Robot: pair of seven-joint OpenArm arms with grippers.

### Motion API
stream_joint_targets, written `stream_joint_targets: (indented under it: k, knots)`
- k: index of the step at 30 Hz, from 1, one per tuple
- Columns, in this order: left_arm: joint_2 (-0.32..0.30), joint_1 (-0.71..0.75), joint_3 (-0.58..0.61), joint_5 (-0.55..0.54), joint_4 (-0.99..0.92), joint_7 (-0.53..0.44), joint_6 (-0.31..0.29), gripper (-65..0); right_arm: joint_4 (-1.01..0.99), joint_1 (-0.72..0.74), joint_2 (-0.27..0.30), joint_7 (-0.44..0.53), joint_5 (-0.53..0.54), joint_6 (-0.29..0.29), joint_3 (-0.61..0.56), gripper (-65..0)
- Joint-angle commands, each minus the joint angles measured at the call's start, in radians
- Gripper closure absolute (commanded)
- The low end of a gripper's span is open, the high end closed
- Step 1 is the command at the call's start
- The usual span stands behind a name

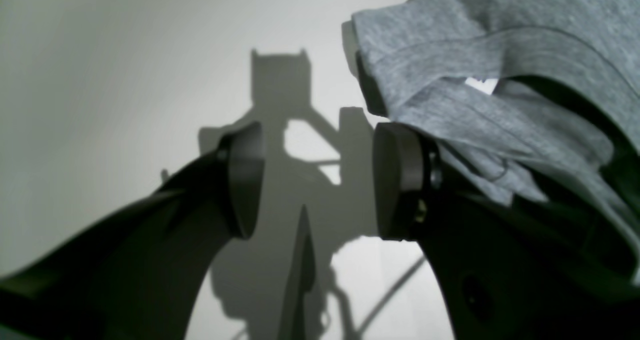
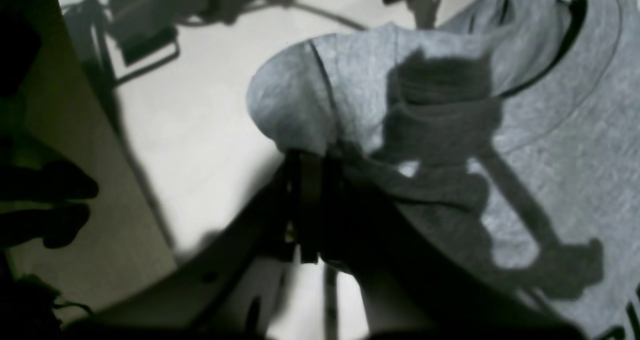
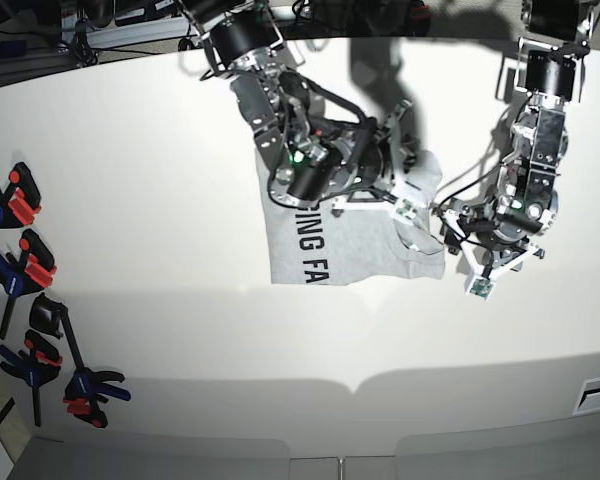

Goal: Fold the T-shirt properly
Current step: 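Grasp the folded bundle edges with both grippers and flip it over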

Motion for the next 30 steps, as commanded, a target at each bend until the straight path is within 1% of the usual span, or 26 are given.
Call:
stream_joint_targets:
  k: [1, 3, 4, 5, 8, 10, 11, 13, 15, 17, 19, 22, 23, 25, 27, 28, 30]
  knots:
    - [-0.009, -0.024, -0.005, -0.001, 0.019, -0.024, 0.008, -32.1, 0.018, 0.019, -0.015, 0.020, 0.047, 0.012, -0.002, -8.3]
    - [-0.009, -0.024, -0.005, -0.001, 0.019, -0.024, 0.008, -32.1, 0.018, 0.019, -0.015, 0.020, 0.078, 0.012, -0.002, -20.3]
    - [-0.010, -0.024, -0.005, -0.001, 0.019, -0.024, 0.008, -32.1, 0.018, 0.019, -0.015, 0.021, 0.087, 0.012, -0.002, -24.4]
    - [-0.010, -0.024, -0.005, -0.001, 0.019, -0.024, 0.008, -32.1, 0.018, 0.020, -0.016, 0.025, 0.087, 0.012, -0.002, -26.8]
    - [-0.010, -0.025, -0.006, 0.002, 0.019, -0.024, 0.008, -32.1, 0.018, 0.023, -0.020, 0.029, 0.087, 0.012, -0.002, -27.1]
    - [-0.009, -0.025, -0.006, 0.038, 0.019, -0.024, 0.009, -32.1, 0.019, 0.025, -0.020, 0.031, 0.098, 0.017, -0.002, -27.1]
    - [-0.010, -0.026, -0.006, 0.060, 0.019, -0.025, 0.010, -32.1, 0.022, 0.025, -0.019, 0.029, 0.113, 0.034, -0.002, -27.1]
    - [-0.012, -0.027, -0.006, 0.100, 0.019, -0.032, 0.038, -32.1, 0.031, 0.025, -0.019, 0.027, 0.116, 0.065, -0.002, -27.1]
    - [-0.012, -0.030, -0.006, 0.131, 0.019, -0.035, 0.064, -32.1, 0.055, 0.025, -0.020, 0.031, 0.093, 0.064, 0.008, -27.0]
    - [-0.013, -0.030, -0.006, 0.134, 0.019, -0.039, 0.069, -32.1, 0.088, 0.024, -0.020, 0.068, 0.079, 0.063, 0.037, -26.9]
    - [-0.013, -0.029, -0.006, 0.135, 0.019, -0.052, 0.078, -32.1, 0.126, 0.024, -0.020, 0.129, 0.078, 0.063, 0.089, -26.6]
    - [-0.011, -0.029, -0.006, 0.159, 0.024, -0.097, 0.150, -32.1, 0.161, 0.025, -0.020, 0.231, 0.073, 0.059, 0.200, -26.5]
    - [-0.012, -0.029, -0.006, 0.169, 0.032, -0.106, 0.159, -32.1, 0.161, 0.025, -0.020, 0.273, 0.060, 0.055, 0.245, -26.5]
    - [-0.011, -0.028, -0.005, 0.164, 0.070, -0.106, 0.158, -32.1, 0.156, 0.025, -0.020, 0.373, -0.016, 0.034, 0.337, -26.5]
    - [-0.011, -0.019, -0.005, 0.120, 0.137, -0.105, 0.157, -32.1, 0.134, 0.036, -0.019, 0.446, -0.070, -0.014, 0.428, -26.5]
    - [-0.011, -0.010, -0.005, 0.086, 0.180, -0.103, 0.157, -32.1, 0.112, 0.050, -0.019, 0.460, -0.080, -0.026, 0.468, -26.5]
    - [-0.003, 0.019, -0.005, 0.024, 0.280, -0.105, 0.151, -32.1, 0.047, 0.095, -0.013, 0.462, -0.079, -0.028, 0.530, -26.5]
